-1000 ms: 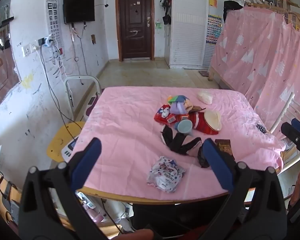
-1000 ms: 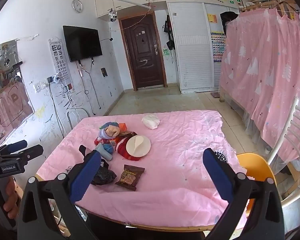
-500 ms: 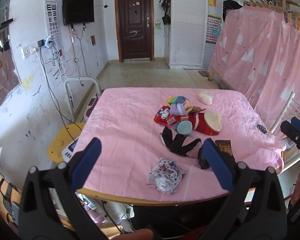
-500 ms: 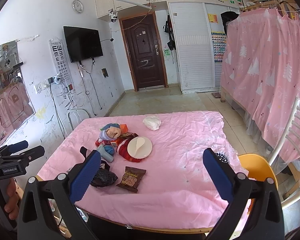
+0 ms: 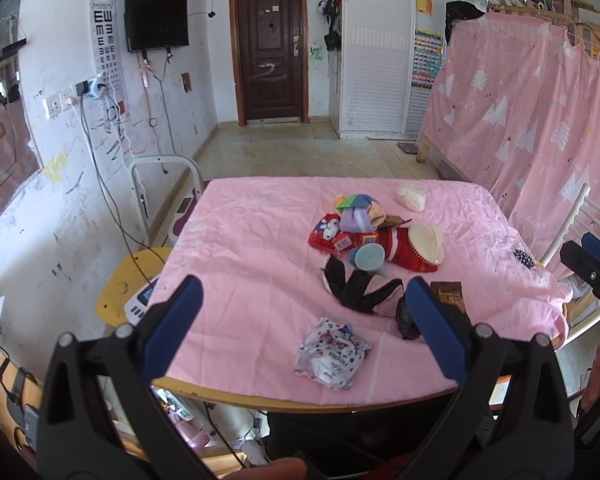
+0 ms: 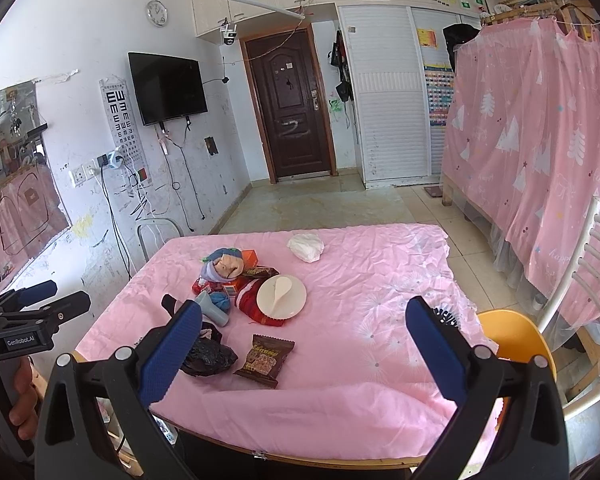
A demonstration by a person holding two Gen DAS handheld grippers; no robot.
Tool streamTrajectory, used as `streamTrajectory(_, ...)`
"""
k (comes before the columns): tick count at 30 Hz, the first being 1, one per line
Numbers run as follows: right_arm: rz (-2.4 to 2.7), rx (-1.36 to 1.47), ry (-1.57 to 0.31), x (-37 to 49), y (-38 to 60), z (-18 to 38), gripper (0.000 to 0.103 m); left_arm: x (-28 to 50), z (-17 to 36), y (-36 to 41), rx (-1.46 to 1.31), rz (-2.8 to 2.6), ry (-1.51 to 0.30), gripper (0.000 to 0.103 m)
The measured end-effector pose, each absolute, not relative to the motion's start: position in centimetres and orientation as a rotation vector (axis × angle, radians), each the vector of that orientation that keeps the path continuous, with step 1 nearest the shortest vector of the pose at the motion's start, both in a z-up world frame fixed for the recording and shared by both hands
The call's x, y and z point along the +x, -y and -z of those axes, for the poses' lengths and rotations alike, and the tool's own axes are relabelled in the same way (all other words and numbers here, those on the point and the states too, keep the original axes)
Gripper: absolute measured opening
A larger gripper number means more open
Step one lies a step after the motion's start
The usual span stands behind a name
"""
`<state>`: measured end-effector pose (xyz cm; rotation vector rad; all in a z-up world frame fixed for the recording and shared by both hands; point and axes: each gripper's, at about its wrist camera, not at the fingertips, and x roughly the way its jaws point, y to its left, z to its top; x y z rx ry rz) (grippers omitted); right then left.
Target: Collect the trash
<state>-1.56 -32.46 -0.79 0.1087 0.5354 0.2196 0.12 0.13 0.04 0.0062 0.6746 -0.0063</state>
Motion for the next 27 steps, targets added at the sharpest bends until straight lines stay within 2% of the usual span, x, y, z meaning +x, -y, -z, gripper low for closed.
streamTrajectory(27, -0.22, 0.108, -0.533, -1.57, 32.43, 0.82, 0.092, 0.17, -0.42, -0.25, 0.012, 0.003, -0.671, 0.097)
